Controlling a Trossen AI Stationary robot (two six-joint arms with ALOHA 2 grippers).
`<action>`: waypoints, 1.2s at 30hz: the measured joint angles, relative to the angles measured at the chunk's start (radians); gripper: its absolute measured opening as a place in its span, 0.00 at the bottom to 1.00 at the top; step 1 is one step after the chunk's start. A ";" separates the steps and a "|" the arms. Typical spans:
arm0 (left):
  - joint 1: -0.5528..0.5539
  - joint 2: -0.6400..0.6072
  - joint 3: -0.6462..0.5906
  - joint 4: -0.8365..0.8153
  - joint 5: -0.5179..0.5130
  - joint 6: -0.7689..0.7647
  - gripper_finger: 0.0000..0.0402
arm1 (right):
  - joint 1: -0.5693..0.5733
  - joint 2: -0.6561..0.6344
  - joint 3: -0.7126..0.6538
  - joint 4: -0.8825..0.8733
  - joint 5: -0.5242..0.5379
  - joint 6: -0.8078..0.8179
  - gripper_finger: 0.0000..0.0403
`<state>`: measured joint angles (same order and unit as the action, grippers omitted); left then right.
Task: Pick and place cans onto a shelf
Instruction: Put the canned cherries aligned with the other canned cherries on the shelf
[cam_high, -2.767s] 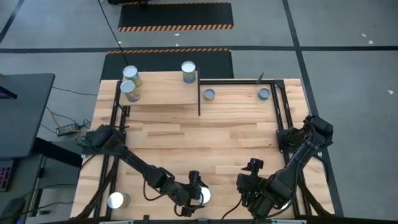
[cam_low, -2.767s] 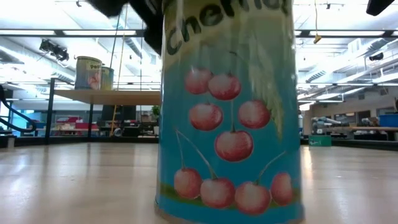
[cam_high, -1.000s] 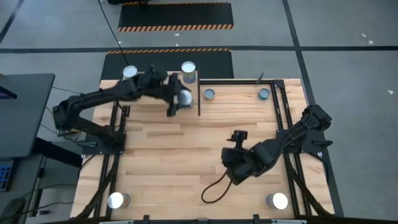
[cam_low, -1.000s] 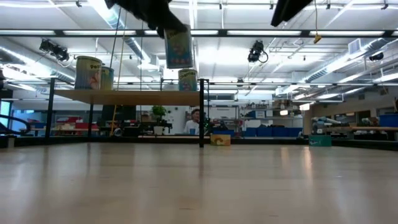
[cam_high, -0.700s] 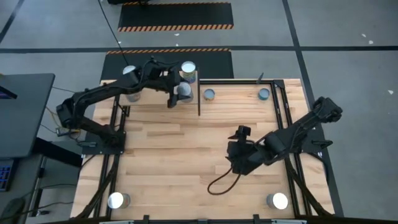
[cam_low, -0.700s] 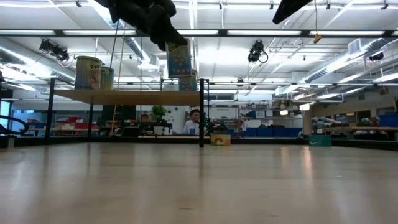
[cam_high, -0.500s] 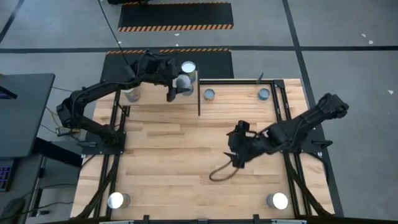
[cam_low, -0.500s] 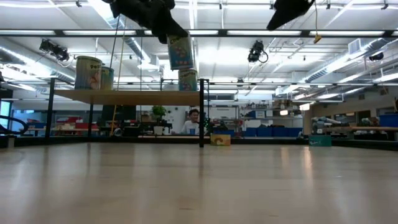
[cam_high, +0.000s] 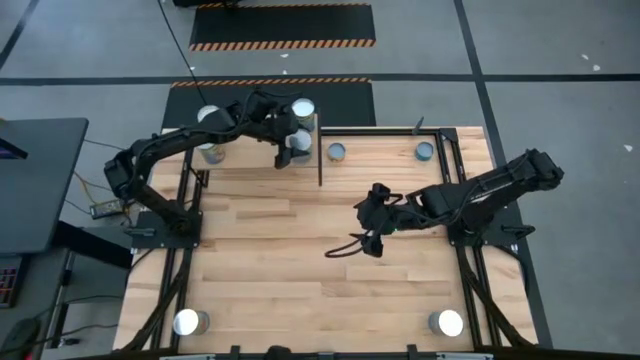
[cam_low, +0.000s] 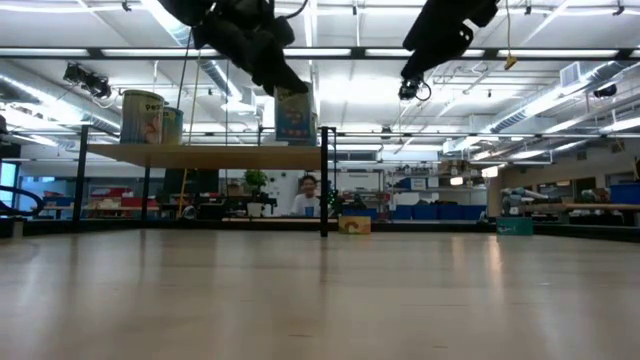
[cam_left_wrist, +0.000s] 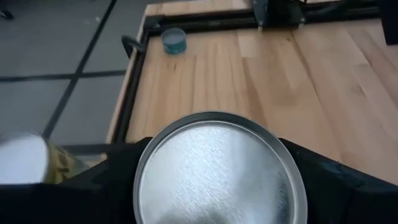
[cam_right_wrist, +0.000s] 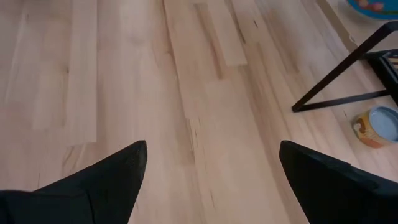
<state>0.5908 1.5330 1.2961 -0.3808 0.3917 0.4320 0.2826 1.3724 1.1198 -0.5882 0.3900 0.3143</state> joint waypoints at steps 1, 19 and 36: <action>0.002 0.000 0.000 0.010 0.000 -0.001 0.80 | -0.001 0.000 0.000 0.004 0.000 0.001 0.93; -0.012 0.051 0.000 0.058 -0.021 -0.025 0.88 | -0.003 0.000 0.000 0.042 -0.001 0.008 0.93; -0.055 0.024 0.001 0.084 -0.173 0.083 0.88 | -0.004 0.001 0.000 0.041 0.000 0.007 0.93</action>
<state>0.5356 1.5574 1.2968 -0.2967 0.2183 0.5149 0.2790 1.3735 1.1198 -0.5472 0.3903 0.3218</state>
